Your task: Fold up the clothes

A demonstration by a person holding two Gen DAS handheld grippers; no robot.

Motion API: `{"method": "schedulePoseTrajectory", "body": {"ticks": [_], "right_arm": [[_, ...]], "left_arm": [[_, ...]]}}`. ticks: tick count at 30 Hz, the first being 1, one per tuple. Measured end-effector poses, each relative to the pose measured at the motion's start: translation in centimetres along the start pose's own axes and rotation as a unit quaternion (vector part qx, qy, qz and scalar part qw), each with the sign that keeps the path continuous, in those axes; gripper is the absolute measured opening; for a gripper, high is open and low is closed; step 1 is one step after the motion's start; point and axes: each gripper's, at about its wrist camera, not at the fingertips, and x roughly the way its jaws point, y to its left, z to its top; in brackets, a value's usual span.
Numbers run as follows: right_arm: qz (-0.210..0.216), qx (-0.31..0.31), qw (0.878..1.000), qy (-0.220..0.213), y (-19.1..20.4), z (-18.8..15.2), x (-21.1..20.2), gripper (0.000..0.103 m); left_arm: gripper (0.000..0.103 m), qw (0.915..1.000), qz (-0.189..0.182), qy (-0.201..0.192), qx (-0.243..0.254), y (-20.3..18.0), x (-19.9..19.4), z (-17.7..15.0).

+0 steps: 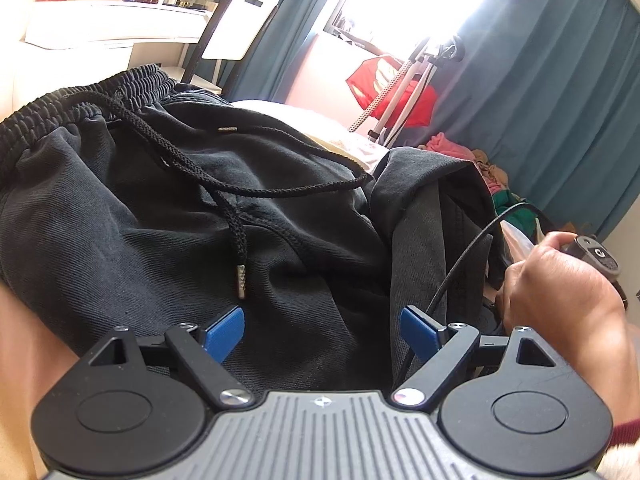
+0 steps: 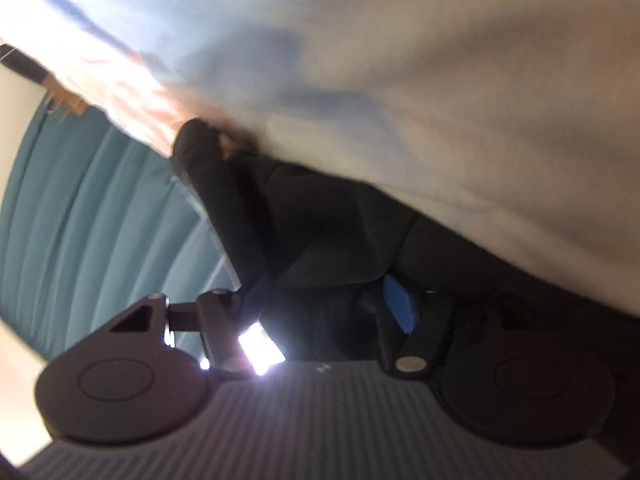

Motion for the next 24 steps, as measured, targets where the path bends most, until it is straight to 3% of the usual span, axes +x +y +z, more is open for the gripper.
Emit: {"method": "schedulePoseTrajectory", "body": {"ticks": [4, 5, 7, 8, 9, 12, 13, 19, 24], "right_arm": [[-0.024, -0.015, 0.999, -0.022, 1.3, 0.3, 1.8, 0.068], [-0.029, -0.025, 0.999, -0.025, 1.9, 0.3, 2.2, 0.064], [-0.046, -0.066, 0.996, -0.032, 3.2, 0.3, 1.8, 0.037], [-0.056, -0.092, 0.994, -0.036, 4.0, 0.3, 1.4, 0.018], [-0.067, -0.117, 0.99, -0.041, 4.7, 0.2, 0.9, 0.012], [-0.092, -0.193, 0.975, -0.055, 7.0, 0.1, -0.6, 0.008], [-0.081, -0.222, 0.97, -0.062, 8.4, 0.0, -1.9, 0.008], [-0.046, -0.395, 0.913, -0.088, 18.6, -3.3, -10.4, 0.007], [-0.032, -0.541, 0.831, -0.123, 26.5, -6.5, -17.0, 0.006]], "left_arm": [[0.087, 1.0, 0.004, -0.003, 0.006, 0.1, 0.2, -0.1], [0.087, 0.9999, 0.005, -0.004, 0.008, 0.1, 0.2, -0.1], [0.087, 0.9999, 0.009, -0.004, 0.012, 0.3, 0.4, -0.2], [0.087, 0.9998, 0.01, -0.005, 0.014, 0.3, 0.5, -0.2], [0.087, 0.9998, 0.011, -0.005, 0.017, 0.4, 0.5, -0.3], [0.087, 0.9994, 0.016, -0.008, 0.028, 0.4, 0.6, -0.2], [0.087, 0.9995, 0.016, -0.01, 0.027, 0.5, 0.6, -0.2], [0.087, 0.9987, 0.005, -0.022, 0.046, -0.1, -0.3, 0.0], [0.087, 0.9979, -0.006, -0.03, 0.057, -0.5, -1.5, 0.0]]}}
